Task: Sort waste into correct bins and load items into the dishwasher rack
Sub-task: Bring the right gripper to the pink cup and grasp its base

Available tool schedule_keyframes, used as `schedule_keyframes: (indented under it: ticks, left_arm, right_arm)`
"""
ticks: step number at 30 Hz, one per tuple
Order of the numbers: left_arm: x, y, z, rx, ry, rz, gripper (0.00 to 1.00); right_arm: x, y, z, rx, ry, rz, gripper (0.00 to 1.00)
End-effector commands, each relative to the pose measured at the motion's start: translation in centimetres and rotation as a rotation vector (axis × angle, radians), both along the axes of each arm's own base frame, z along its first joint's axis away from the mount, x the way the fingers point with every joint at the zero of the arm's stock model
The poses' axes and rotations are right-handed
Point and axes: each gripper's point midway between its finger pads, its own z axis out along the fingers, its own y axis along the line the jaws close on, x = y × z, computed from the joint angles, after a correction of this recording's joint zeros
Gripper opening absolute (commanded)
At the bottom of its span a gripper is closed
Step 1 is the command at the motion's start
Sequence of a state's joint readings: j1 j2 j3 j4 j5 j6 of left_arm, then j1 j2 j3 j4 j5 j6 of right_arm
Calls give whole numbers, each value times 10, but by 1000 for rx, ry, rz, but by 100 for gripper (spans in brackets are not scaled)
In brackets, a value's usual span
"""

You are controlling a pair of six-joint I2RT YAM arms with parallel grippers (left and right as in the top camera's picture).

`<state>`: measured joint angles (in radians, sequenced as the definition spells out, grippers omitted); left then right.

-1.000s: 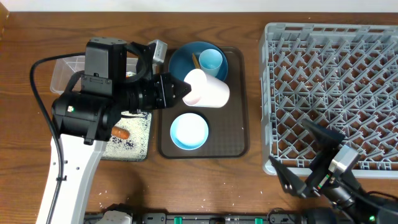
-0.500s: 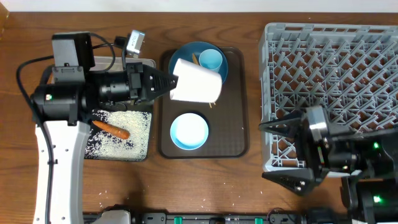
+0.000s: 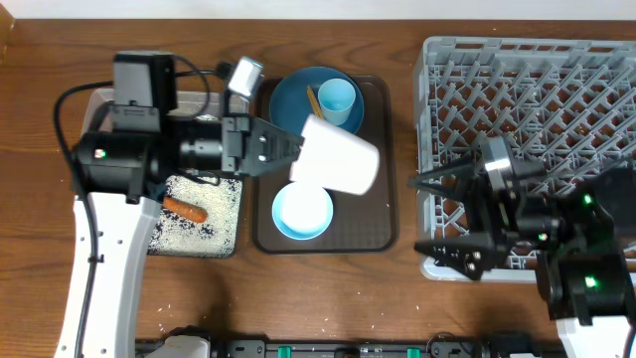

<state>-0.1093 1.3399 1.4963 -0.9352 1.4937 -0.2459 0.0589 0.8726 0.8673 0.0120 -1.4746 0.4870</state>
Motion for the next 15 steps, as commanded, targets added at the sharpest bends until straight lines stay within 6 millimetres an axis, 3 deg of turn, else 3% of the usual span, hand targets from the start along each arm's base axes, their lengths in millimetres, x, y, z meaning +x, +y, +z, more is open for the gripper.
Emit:
schedule_keyframes:
  ticks: [1, 7, 15]
  left_arm:
    - [-4, -10, -6, 26, -24, -23, 6]
    - [-11, -21, -11, 54, -31, -50, 6]
    - [-10, -22, -14, 71, -46, -43, 6]
  right_arm:
    - [12, 2, -2, 0, 62, -16, 99]
    - [11, 14, -6, -2, 94, 39, 99]
    - [0, 28, 20, 37, -10, 81, 99]
